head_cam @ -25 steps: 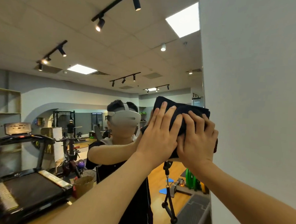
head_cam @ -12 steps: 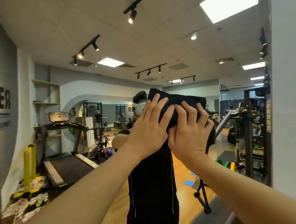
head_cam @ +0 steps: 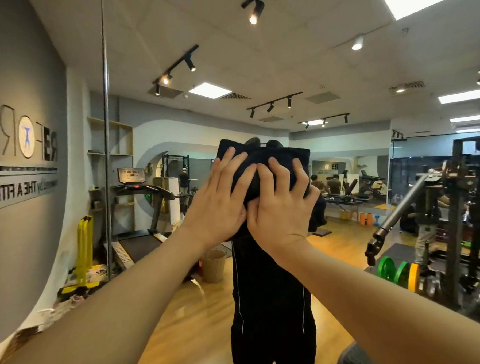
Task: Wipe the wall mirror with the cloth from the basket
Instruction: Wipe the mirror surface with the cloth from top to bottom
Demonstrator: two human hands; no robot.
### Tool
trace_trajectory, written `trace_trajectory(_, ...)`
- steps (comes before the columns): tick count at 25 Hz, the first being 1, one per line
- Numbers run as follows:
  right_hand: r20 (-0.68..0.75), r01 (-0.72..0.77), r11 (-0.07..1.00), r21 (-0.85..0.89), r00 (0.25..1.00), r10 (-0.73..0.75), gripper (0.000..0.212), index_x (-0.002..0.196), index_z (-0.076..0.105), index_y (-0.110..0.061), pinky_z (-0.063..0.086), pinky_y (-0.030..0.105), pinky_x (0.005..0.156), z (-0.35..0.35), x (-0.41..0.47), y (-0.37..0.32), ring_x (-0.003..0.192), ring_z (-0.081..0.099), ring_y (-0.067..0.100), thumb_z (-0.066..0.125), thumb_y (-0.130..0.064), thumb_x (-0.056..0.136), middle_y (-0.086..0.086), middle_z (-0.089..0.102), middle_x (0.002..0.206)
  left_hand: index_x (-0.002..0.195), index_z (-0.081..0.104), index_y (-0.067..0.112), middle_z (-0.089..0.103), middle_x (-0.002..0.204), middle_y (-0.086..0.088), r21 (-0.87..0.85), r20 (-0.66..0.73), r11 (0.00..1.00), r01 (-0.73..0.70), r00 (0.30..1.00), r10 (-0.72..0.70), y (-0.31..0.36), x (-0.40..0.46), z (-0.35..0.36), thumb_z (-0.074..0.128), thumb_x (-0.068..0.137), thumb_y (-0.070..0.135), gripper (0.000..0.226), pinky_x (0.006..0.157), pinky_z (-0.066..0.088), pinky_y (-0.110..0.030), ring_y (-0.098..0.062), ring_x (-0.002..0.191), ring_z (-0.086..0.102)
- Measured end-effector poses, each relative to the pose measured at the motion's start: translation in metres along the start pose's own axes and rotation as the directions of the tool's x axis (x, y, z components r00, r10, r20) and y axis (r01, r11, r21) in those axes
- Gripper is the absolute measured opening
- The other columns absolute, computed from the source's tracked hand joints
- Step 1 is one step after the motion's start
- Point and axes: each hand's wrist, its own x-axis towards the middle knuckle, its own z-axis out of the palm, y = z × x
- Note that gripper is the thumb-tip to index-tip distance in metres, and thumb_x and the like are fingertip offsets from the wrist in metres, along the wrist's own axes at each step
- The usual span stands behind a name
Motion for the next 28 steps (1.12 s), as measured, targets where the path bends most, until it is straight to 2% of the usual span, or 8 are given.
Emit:
trace_trajectory(3,0.02,0.03,0.999,0.013,0.999,-0.03,0.062,0.139,0.052,-0.02,0.029,0.051,0.095,0.01,0.001,-0.049,0.142,0.029,0.039,0.039,-0.039,0.081,0.006,0.052,0.147,0.153,0.031,0.007,0.035,0.159,-0.022,0.017,0.022,0.999,0.031,0.999,-0.031,-0.042,-0.027,-0.015,0.039,0.104,0.034,0.056,0.125,0.023,-0.057,-0.039,0.155,0.021)
trace_trajectory(7,0.036,0.0,0.997,0.071,0.999,-0.002,0.063,0.139,0.053,-0.02,0.03,0.051,0.095,0.022,0.0,-0.114,0.143,0.028,0.039,0.042,-0.042,0.081,0.006,0.05,0.148,0.154,0.031,0.008,0.033,0.16,-0.021,0.049,0.071,0.997,0.051,0.996,-0.054,-0.092,-0.058,-0.037,0.025,0.109,0.046,0.059,0.126,0.021,-0.058,-0.037,0.156,0.019)
trace_trajectory(11,0.043,0.035,0.997,0.071,0.998,-0.039,0.065,0.14,0.05,-0.019,0.03,0.05,0.096,0.038,0.0,-0.167,0.144,0.029,0.039,0.043,-0.044,0.081,0.007,0.049,0.15,0.154,0.031,0.006,0.031,0.161,-0.02,0.046,0.073,0.997,0.066,0.995,-0.069,-0.14,-0.088,-0.053,0.039,0.105,0.038,0.059,0.124,0.023,-0.061,-0.037,0.156,0.018)
trace_trajectory(13,0.034,0.069,0.996,0.058,0.997,-0.071,0.065,0.141,0.049,-0.019,0.029,0.05,0.097,0.045,-0.002,-0.182,0.144,0.029,0.039,0.044,-0.045,0.082,0.008,0.049,0.15,0.155,0.029,0.007,0.026,0.163,-0.019,0.014,0.08,0.994,0.104,0.991,-0.105,-0.151,-0.102,-0.055,0.045,0.102,0.034,0.061,0.119,0.031,-0.064,-0.036,0.157,0.015)
trace_trajectory(18,0.042,0.116,0.991,0.069,0.992,-0.119,0.065,0.143,0.05,-0.02,0.029,0.051,0.098,0.05,-0.014,-0.186,0.147,0.027,0.039,0.047,-0.044,0.084,0.007,0.048,0.152,0.156,0.025,0.008,0.017,0.165,-0.018,-0.008,0.11,0.979,0.204,0.973,-0.202,-0.145,-0.119,-0.057,0.055,0.097,0.029,0.07,0.112,0.044,-0.062,-0.035,0.159,0.007)
trace_trajectory(22,0.071,0.187,0.977,0.101,0.978,-0.195,0.067,0.145,0.048,-0.019,0.028,0.052,0.101,0.052,-0.038,-0.183,0.148,0.027,0.038,0.06,-0.042,0.084,0.006,0.047,0.154,0.155,0.026,0.005,0.018,0.164,-0.021,0.008,0.121,0.969,0.248,0.961,-0.247,-0.128,-0.146,-0.057,0.057,0.095,0.024,0.07,0.107,0.05,-0.05,-0.039,0.158,0.009)
trace_trajectory(25,0.081,0.269,0.958,0.099,0.957,-0.278,0.069,0.147,0.048,-0.018,0.027,0.051,0.103,0.054,-0.057,-0.173,0.148,0.026,0.038,0.068,-0.035,0.082,0.006,0.048,0.155,0.155,0.028,0.0,0.019,0.163,-0.026,0.017,0.122,0.963,0.27,0.955,-0.27,-0.112,-0.169,-0.052,0.059,0.095,0.015,0.07,0.111,0.046,-0.059,-0.041,0.157,0.007)
trace_trajectory(28,0.071,0.355,0.929,0.105,0.929,-0.363,0.061,0.146,0.051,-0.019,0.03,0.05,0.104,0.055,-0.073,-0.145,0.148,0.029,0.037,0.064,-0.031,0.088,0.004,0.05,0.154,0.156,0.024,-0.003,0.012,0.165,-0.027,-0.022,0.181,0.96,0.279,0.945,-0.271,-0.084,-0.183,-0.043,0.059,0.095,0.019,0.074,0.113,0.042,-0.063,-0.042,0.158,0.0)
